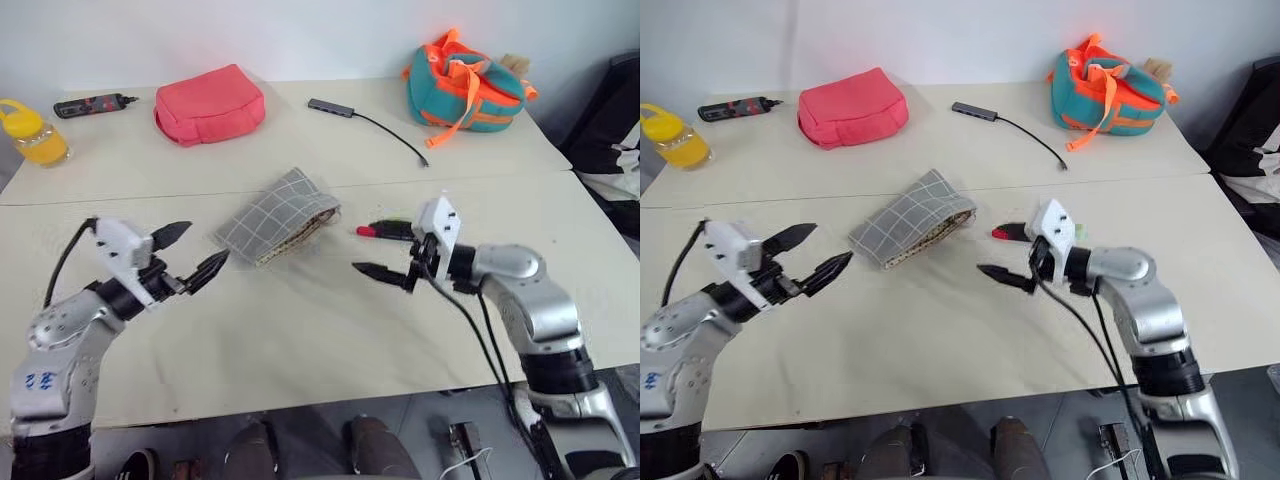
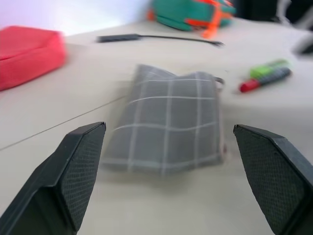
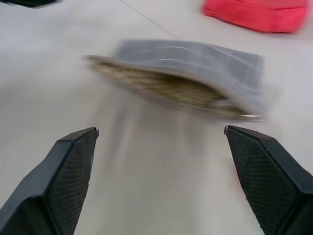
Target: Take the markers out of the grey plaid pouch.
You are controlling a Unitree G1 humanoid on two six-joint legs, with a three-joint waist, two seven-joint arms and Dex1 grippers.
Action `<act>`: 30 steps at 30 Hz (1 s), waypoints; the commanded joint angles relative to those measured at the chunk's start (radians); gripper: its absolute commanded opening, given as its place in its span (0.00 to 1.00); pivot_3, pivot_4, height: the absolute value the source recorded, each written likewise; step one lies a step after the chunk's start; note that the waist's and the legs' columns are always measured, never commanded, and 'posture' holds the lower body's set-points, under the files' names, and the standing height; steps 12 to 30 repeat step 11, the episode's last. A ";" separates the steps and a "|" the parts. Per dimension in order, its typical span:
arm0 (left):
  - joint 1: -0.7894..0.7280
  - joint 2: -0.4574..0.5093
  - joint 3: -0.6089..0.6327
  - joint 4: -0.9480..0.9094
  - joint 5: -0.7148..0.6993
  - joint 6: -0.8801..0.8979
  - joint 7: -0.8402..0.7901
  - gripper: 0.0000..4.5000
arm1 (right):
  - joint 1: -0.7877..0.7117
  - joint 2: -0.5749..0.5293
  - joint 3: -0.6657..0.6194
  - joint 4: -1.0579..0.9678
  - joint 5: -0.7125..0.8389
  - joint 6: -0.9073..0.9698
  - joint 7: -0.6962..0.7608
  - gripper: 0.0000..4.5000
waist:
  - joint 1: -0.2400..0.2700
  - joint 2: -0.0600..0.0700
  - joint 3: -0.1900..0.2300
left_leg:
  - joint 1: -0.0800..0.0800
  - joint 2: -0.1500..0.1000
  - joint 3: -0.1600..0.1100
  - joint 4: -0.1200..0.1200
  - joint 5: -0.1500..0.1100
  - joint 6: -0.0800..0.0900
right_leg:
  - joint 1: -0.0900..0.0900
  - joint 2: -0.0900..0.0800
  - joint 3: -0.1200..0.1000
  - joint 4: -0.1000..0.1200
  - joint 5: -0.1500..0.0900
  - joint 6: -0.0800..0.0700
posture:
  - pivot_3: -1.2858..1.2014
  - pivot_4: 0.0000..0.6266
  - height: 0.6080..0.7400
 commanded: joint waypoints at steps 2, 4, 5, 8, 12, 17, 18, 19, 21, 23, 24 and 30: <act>0.087 -0.011 0.119 0.000 -0.016 -0.066 0.001 0.99 | 0.095 0.003 -0.017 -0.071 0.012 -0.039 -0.034 0.96 | 0.000 0.000 0.000 | 0.000 0.000 0.001 0.000 0.000 0.000 | 0.001 0.000 0.000 -0.002 0.000 0.000 | 0.52 0.24 1.00; 0.127 -0.022 0.131 0.019 0.003 -0.091 0.005 0.99 | 0.122 0.004 -0.022 -0.061 -0.004 -0.079 -0.049 0.96 | 0.000 0.000 0.000 | 0.000 -0.001 0.001 0.000 0.000 0.001 | 0.001 0.000 0.001 -0.004 0.000 0.000 | 0.52 0.24 1.00; 0.146 -0.033 0.142 0.034 0.002 -0.102 0.007 0.99 | 0.134 0.003 -0.022 -0.054 -0.009 -0.098 -0.050 0.96 | 0.000 0.000 0.000 | 0.000 -0.001 0.002 0.001 -0.001 0.001 | 0.003 0.000 0.001 -0.005 0.000 0.000 | 0.52 0.24 1.00; 0.200 -0.048 0.152 0.069 0.016 -0.148 -0.007 0.99 | 0.149 0.004 -0.028 -0.029 -0.003 -0.121 -0.060 0.96 | 0.000 -0.001 -0.001 | 0.000 -0.001 0.002 0.001 -0.001 0.002 | 0.003 0.000 0.001 -0.006 0.000 0.000 | 0.52 0.24 1.00; 0.236 -0.056 0.147 0.085 0.016 -0.183 -0.022 0.99 | 0.146 -0.012 -0.011 -0.005 -0.027 -0.163 -0.049 0.96 | 0.000 -0.002 -0.001 | 0.000 -0.001 0.002 0.000 -0.001 0.002 | 0.003 0.000 0.001 -0.007 0.000 0.000 | 0.52 0.24 1.00; 0.236 -0.056 0.147 0.085 0.016 -0.183 -0.022 0.99 | 0.146 -0.012 -0.011 -0.005 -0.027 -0.163 -0.049 0.96 | 0.000 -0.002 -0.001 | 0.000 -0.001 0.002 0.000 -0.001 0.002 | 0.003 0.000 0.001 -0.007 0.000 0.000 | 0.52 0.24 1.00; 0.236 -0.056 0.147 0.085 0.016 -0.183 -0.022 0.99 | 0.146 -0.012 -0.011 -0.005 -0.027 -0.163 -0.049 0.96 | 0.000 -0.002 -0.001 | 0.000 -0.001 0.002 0.000 -0.001 0.002 | 0.003 0.000 0.001 -0.007 0.000 0.000 | 0.52 0.24 1.00; 0.236 -0.056 0.147 0.085 0.016 -0.183 -0.022 0.99 | 0.146 -0.012 -0.011 -0.005 -0.027 -0.163 -0.049 0.96 | 0.000 -0.002 -0.001 | 0.000 -0.001 0.002 0.000 -0.001 0.002 | 0.003 0.000 0.001 -0.007 0.000 0.000 | 0.52 0.24 1.00; 0.236 -0.056 0.147 0.085 0.016 -0.183 -0.022 0.99 | 0.146 -0.012 -0.011 -0.005 -0.027 -0.163 -0.049 0.96 | 0.000 -0.002 -0.001 | 0.000 -0.001 0.002 0.000 -0.001 0.002 | 0.003 0.000 0.001 -0.007 0.000 0.000 | 0.52 0.24 1.00; 0.236 -0.056 0.147 0.085 0.016 -0.183 -0.022 0.99 | 0.146 -0.012 -0.011 -0.005 -0.027 -0.163 -0.049 0.96 | 0.000 -0.002 -0.001 | 0.000 -0.001 0.002 0.000 -0.001 0.002 | 0.003 0.000 0.001 -0.007 0.000 0.000 | 0.52 0.24 1.00; 0.236 -0.056 0.147 0.085 0.016 -0.183 -0.022 0.99 | 0.146 -0.012 -0.011 -0.005 -0.027 -0.163 -0.049 0.96 | 0.000 -0.002 -0.001 | 0.000 -0.001 0.002 0.000 -0.001 0.002 | 0.003 0.000 0.001 -0.007 0.000 0.000 | 0.52 0.24 1.00; 0.236 -0.056 0.147 0.085 0.016 -0.183 -0.022 0.99 | 0.146 -0.012 -0.011 -0.005 -0.027 -0.163 -0.049 0.96 | 0.000 -0.002 -0.001 | 0.000 -0.001 0.002 0.000 -0.001 0.002 | 0.003 0.000 0.001 -0.007 0.000 0.000 | 0.52 0.24 1.00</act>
